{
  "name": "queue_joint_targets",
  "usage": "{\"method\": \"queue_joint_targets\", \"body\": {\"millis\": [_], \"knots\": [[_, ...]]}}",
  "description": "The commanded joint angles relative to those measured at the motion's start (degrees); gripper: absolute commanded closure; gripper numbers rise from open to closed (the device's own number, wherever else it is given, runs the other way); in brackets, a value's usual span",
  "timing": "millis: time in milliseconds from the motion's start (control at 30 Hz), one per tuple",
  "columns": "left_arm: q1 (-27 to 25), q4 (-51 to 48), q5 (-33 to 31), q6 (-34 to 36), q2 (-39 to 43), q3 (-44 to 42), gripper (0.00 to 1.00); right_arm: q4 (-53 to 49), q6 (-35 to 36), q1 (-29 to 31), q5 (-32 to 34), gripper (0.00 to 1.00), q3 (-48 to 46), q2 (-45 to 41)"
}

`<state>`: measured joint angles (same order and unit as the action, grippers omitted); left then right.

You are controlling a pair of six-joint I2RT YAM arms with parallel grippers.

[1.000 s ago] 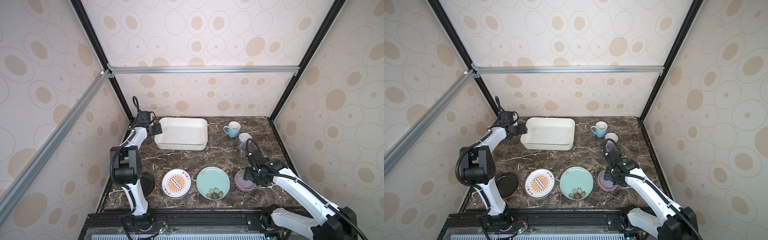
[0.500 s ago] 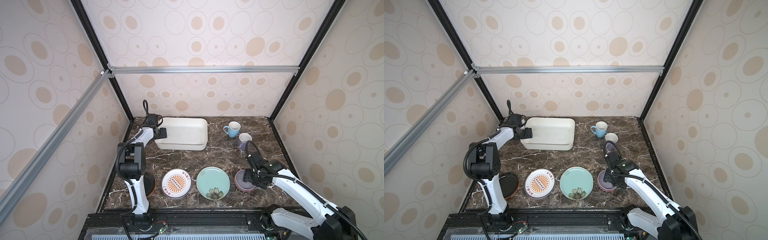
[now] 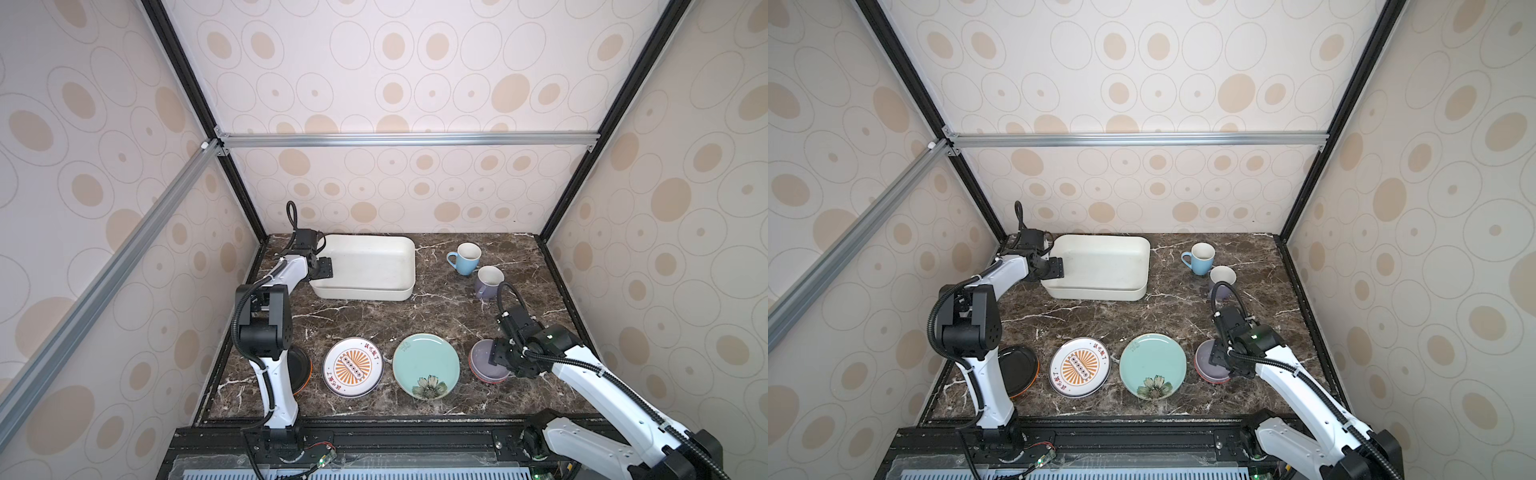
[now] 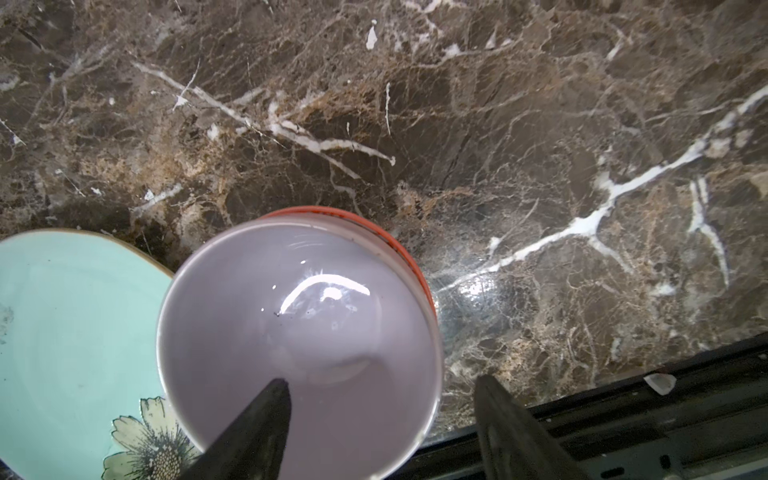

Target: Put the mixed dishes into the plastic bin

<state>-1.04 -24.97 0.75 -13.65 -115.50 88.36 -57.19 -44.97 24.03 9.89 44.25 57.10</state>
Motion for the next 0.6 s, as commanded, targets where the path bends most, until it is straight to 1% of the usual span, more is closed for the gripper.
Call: {"method": "queue_joint_targets", "body": {"millis": [0, 167, 333, 433, 567], "knots": [[-0.3, -2.0, 0.1, 1.2, -0.2, 0.9, 0.23, -1.4, 0.3, -0.2, 0.9, 0.27, 0.6, -0.1], [-0.7, -1.9, -0.6, 1.2, -0.6, 0.3, 0.24, -0.6, 1.2, -0.3, 0.9, 0.27, 0.4, 0.5], [-1.1, -2.0, -1.0, 1.3, -1.3, 1.3, 0.29, 0.3, 2.0, -0.2, 0.5, 0.28, 1.0, 1.8], [-1.2, -2.7, -1.0, 1.3, -1.9, 1.7, 0.34, 0.3, 2.2, -0.4, 0.3, 0.29, 1.4, 2.2], [-1.2, -4.2, -2.1, 1.6, -2.0, 2.9, 0.36, 0.7, 3.2, -0.5, 0.8, 0.29, 1.5, 2.4]]}}
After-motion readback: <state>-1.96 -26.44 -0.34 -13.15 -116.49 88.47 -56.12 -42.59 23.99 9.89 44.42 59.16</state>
